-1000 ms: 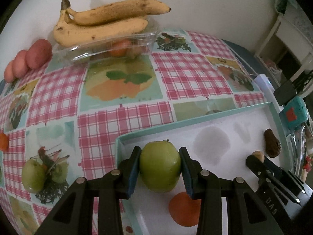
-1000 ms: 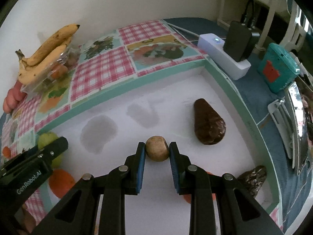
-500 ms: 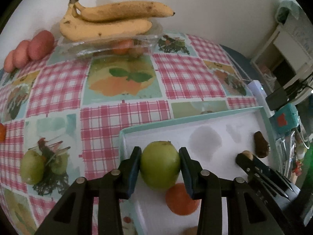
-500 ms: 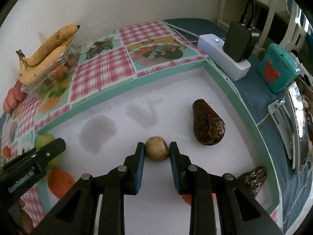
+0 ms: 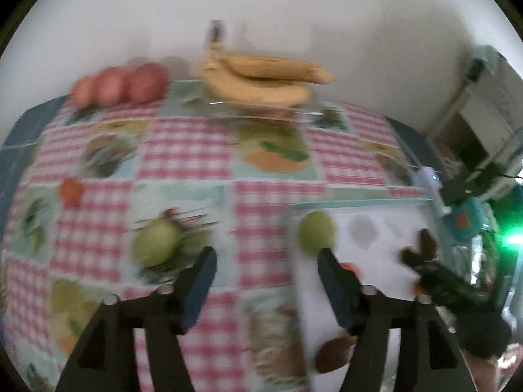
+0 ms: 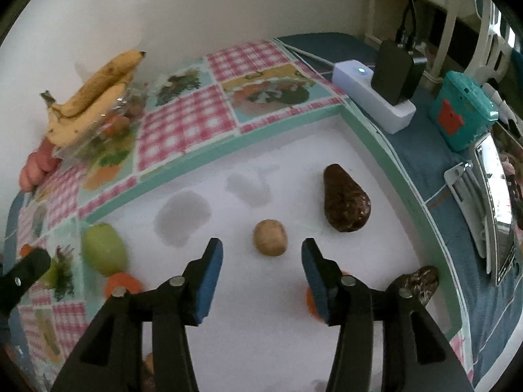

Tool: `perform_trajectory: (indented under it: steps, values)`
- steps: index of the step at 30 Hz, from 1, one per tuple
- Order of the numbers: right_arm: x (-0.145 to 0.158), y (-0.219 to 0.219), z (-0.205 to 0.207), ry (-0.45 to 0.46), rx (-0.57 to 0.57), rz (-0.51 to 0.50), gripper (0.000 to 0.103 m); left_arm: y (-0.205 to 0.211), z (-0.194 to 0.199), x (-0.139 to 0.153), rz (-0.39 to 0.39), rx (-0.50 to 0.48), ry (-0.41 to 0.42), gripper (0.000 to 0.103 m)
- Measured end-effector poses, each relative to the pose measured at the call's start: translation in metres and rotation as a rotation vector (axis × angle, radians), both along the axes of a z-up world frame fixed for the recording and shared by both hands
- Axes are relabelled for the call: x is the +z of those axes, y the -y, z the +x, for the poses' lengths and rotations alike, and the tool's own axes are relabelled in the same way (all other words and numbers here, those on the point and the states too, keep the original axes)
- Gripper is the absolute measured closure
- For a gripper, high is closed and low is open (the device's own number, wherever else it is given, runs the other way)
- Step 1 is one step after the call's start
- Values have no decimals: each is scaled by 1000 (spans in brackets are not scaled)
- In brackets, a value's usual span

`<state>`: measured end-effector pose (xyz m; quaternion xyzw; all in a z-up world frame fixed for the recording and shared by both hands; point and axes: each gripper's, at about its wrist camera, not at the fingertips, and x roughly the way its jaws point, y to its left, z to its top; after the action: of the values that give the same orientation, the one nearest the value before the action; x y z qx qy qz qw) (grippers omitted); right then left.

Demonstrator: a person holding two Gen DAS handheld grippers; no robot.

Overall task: Organize fruits
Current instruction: 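Open both tools to drop the green apple and kiwi into the tray, then move both open tools back over the loose fruit on the tablecloth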

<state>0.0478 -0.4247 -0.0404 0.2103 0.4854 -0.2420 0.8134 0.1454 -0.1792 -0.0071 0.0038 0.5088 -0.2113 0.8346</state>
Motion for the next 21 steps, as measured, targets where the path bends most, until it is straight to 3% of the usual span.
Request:
perform_trajectory:
  steps: [2, 4, 9, 10, 12, 15, 21]
  values:
    - [7, -7, -1, 7, 10, -25, 31, -18, -1, -1, 38, 41, 19, 28]
    - [13, -14, -2, 10, 25, -51, 29, -43, -2, -3, 103, 106, 42, 12]
    - [21, -33, -5, 31, 54, -63, 24, -95, -7, -8, 160, 226, 78, 3]
    - [20, -37, -6, 33, 60, -61, 18, -106, -8, -9, 167, 251, 88, 0]
    - [19, -46, -8, 36, 63, -66, 9, -120, -11, -8, 177, 281, 113, 0]
    - [16, -57, -10, 35, 73, -55, 9, -134, -11, -9, 215, 312, 127, 0]
    - [11, -69, -14, 57, 63, -25, 9, -140, -13, -2, 197, 305, 140, 0]
